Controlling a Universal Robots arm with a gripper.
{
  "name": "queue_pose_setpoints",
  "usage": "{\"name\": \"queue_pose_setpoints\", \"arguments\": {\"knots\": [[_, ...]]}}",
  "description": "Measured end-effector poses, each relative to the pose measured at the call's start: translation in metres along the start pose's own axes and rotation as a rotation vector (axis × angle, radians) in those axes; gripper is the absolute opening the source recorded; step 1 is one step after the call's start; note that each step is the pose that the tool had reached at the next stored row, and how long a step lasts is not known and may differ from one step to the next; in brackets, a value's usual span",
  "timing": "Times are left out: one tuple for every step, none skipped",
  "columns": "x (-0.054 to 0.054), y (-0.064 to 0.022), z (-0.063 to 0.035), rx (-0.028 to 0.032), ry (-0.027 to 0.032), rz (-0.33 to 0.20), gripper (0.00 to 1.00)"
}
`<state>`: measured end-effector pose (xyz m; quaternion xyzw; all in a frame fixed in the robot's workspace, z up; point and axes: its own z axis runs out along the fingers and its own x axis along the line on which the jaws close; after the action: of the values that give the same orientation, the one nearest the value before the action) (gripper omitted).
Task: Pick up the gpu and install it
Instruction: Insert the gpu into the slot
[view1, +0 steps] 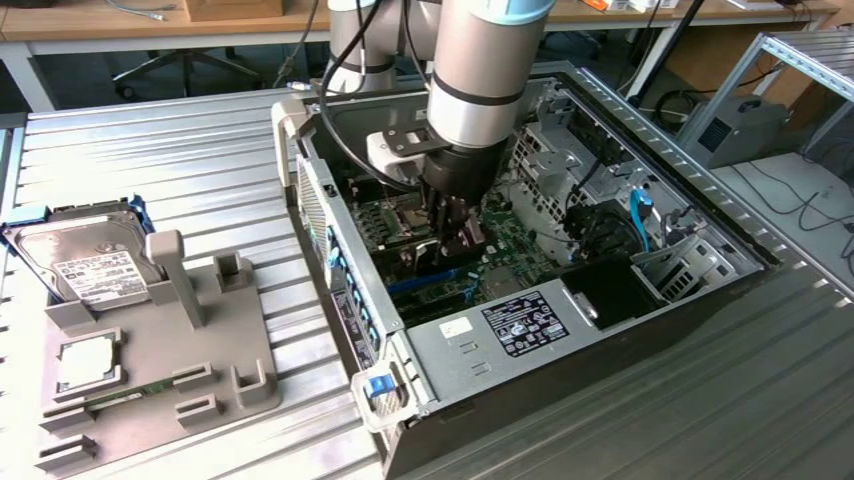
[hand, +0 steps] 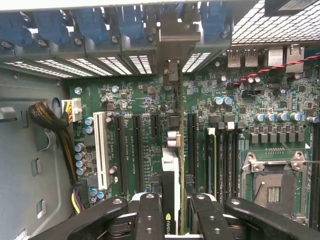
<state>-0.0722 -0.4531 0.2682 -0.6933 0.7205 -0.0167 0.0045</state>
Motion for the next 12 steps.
{"name": "queue_pose_setpoints", "arguments": {"knots": [[0.0, 0.0, 0.0002, -0.0001, 0.0003, 0.0, 0.27], [0.0, 0.0, 0.0005, -0.0002, 0.0005, 0.0, 0.27], [0.0, 0.0001, 0.0007, -0.0001, 0.0003, 0.0, 0.27], [0.0, 0.0009, 0.0011, -0.0001, 0.0002, 0.0, 0.27], [0.0001, 0.0014, 0.0014, -0.0001, 0.0002, 0.0, 0.27], [0.0, 0.0016, 0.0042, -0.0001, 0.0002, 0.0, 0.27], [0.0, 0.0017, 0.0059, -0.0001, 0.0003, 0.0, 0.27], [0.0, 0.0017, 0.0059, -0.0001, 0.0002, 0.0, 0.27], [0.0, 0.003, 0.0058, 0.0016, 0.0002, 0.0, 0.27], [0.0001, 0.0051, 0.0058, 0.0033, 0.0001, 0.0, 0.27], [0.0001, 0.0052, 0.0057, 0.0033, 0.0001, 0.0, 0.27], [0.0001, 0.0052, 0.0058, 0.0033, 0.0001, 0.0, 0.27]]}}
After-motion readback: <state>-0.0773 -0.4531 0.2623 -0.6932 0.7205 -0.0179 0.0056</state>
